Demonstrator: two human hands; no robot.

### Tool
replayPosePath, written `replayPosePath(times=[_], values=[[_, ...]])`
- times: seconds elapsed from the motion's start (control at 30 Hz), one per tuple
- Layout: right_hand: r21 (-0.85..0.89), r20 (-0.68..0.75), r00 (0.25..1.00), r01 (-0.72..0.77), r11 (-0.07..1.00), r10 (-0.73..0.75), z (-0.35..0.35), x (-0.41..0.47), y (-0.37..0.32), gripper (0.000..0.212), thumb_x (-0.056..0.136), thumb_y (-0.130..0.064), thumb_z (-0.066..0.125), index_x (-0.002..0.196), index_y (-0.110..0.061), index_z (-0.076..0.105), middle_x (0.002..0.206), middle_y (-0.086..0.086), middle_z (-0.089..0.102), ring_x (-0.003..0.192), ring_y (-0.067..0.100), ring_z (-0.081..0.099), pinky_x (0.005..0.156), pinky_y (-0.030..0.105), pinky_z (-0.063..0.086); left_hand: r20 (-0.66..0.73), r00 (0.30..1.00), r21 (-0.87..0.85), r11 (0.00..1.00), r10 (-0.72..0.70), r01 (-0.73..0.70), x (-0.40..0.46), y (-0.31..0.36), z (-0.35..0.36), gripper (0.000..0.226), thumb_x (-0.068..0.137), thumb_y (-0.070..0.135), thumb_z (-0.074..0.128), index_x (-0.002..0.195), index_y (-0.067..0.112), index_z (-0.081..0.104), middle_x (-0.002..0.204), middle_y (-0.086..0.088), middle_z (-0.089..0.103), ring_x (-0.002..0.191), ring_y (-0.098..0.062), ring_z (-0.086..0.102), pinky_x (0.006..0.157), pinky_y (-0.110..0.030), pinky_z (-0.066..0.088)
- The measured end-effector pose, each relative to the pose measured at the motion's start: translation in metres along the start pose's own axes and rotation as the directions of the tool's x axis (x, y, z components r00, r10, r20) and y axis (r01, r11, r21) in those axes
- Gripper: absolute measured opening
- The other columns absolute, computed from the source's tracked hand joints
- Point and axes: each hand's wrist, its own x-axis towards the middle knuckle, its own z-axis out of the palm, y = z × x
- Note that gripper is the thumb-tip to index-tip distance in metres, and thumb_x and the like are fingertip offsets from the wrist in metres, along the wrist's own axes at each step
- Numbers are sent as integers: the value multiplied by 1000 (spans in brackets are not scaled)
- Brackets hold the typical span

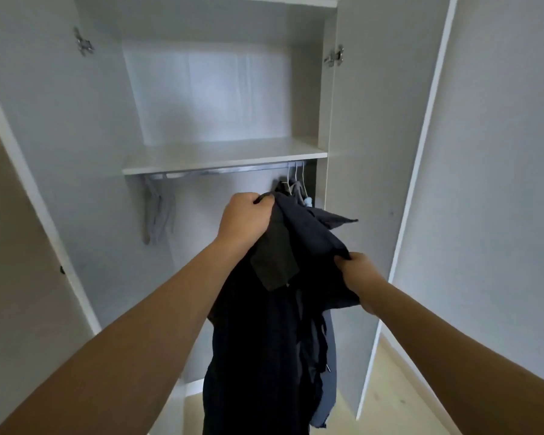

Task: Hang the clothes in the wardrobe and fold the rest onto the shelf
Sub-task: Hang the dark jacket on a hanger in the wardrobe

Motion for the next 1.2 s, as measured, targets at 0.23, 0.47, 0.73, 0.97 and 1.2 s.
replayPosePath(times=[0.23,0.47,0.73,0.97,1.2], values=[[585,158,985,-39,810,-66,35,125,-84,17,93,-19,55,93,-8,67,71,8,71,64,23,67,61,32,56,-46,958,60,957,-282,284,91,-81,-21,40,93,42,53,89,5,66,88,-17,65,75,-26,62,69,-33,47],[688,513,856,-365,627,-65,90,206,-143,41,92,-46,54,101,-7,63,81,10,68,58,20,66,48,28,51,71,914,148,911,-399,386,152,-122,-19,53,95,46,49,102,-4,67,102,-19,69,93,-32,67,87,-38,52],[573,507,861,-369,732,37,155,287,-158,45,92,-48,52,118,-11,53,108,14,61,87,29,62,56,38,52,265,812,206,853,-520,479,213,-181,-19,36,96,42,51,107,12,68,102,-5,72,93,-21,69,85,-33,56],[567,380,923,-284,773,61,202,356,-181,29,101,-27,45,78,-10,49,40,3,50,24,13,43,30,17,36,360,776,106,849,-518,518,312,-256,-48,28,87,0,47,100,10,70,108,-10,68,98,-24,65,92,-39,51],[586,297,948,-276,762,115,254,420,-202,29,97,-30,48,71,-17,47,44,-3,45,24,8,37,33,15,33,-121,807,395,718,-578,573,438,-375,-67,36,95,10,43,126,-5,51,130,-22,54,116,-35,54,89,-31,43]])
